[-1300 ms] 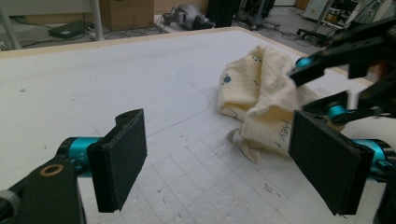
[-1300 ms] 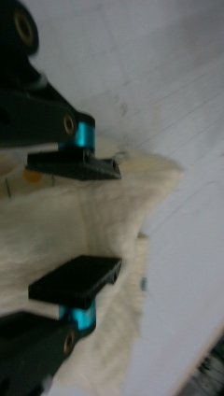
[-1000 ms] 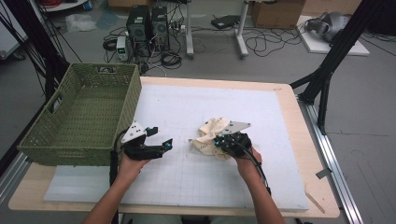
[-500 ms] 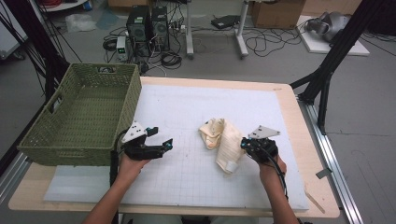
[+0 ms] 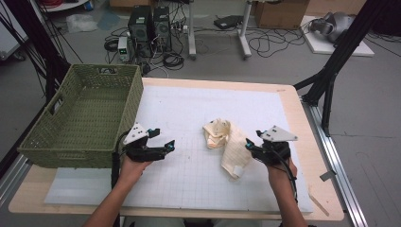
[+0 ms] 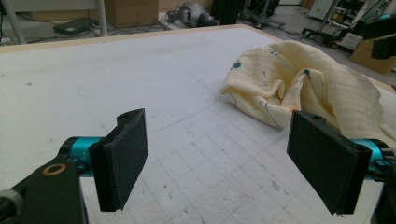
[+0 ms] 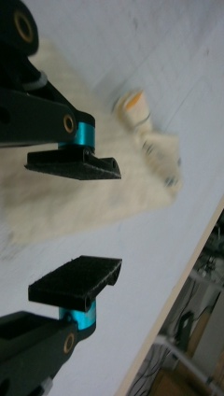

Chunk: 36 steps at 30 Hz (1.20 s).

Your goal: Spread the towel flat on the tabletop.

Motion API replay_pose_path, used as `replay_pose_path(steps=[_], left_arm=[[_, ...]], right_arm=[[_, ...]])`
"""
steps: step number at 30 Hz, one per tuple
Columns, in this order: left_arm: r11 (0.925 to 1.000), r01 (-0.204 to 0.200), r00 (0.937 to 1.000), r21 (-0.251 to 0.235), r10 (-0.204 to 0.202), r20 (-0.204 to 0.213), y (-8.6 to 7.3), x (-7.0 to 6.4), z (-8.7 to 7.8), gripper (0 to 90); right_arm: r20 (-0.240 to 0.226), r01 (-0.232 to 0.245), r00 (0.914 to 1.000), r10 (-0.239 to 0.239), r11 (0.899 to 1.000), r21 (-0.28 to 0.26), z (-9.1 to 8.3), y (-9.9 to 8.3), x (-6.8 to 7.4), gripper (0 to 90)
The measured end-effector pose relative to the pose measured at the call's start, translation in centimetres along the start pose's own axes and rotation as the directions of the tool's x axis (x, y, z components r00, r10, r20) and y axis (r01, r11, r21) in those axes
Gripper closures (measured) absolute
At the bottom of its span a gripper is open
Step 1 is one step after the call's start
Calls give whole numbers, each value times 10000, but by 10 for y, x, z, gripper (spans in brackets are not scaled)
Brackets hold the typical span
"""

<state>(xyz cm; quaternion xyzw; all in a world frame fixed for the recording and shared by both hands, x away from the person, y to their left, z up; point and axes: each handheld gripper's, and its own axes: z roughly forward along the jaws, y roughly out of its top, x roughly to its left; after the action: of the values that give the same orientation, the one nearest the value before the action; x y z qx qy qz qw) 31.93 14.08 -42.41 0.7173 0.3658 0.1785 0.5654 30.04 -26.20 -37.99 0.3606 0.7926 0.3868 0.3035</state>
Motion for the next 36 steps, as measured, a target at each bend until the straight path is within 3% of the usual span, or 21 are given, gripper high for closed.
replay_pose_path(steps=[3,5,6,8,10,12,17,21,24,27,30,32,36], left_arm=[[10000,29,10000,-37,-29,8,0,0,0,208],[10000,10,10000,-22,-9,20,0,0,-1,209],[10000,19,10000,-20,-19,9,0,0,-1,209],[10000,39,10000,-18,-39,12,0,0,-1,209],[10000,42,10000,-22,-42,12,0,1,-1,209],[10000,55,10000,-42,-56,-2,0,1,-2,209],[10000,28,10000,-30,-28,0,0,0,-1,209],[10000,6,10000,-41,-6,-19,0,0,-1,211],[10000,41,10000,13,-41,-31,0,0,-1,211],[10000,11,10000,16,-11,-8,0,0,0,211],[10000,13,10000,33,-13,-24,0,-1,0,211],[10000,-44,10000,38,44,2,0,-1,0,211],[10000,-37,10000,65,37,12,0,-2,0,211]], right_arm=[[-584,490,9971,-478,9986,193,16,7,14,409],[-826,795,9938,-743,9949,624,32,6,23,417],[-964,896,9921,-804,9914,954,38,4,25,471],[-1391,1089,9864,-881,9827,1499,46,1,27,718],[-1395,1134,9859,-927,9823,1488,47,0,24,858],[-1025,723,9929,-599,9899,1219,42,0,16,866],[189,48,9998,-77,9885,1509,30,-9,-9,870],[1247,-637,9914,395,9785,1962,26,-21,-32,868],[1601,-1067,9842,750,9740,1996,23,-27,-40,740],[1035,-1199,9887,1087,9868,1093,17,-23,-38,662],[28,-905,9959,904,9955,281,15,-17,-29,599],[-270,-386,9989,393,9989,257,18,-14,-20,544],[-1433,-281,9890,374,9974,668,37,-16,-6,400]])
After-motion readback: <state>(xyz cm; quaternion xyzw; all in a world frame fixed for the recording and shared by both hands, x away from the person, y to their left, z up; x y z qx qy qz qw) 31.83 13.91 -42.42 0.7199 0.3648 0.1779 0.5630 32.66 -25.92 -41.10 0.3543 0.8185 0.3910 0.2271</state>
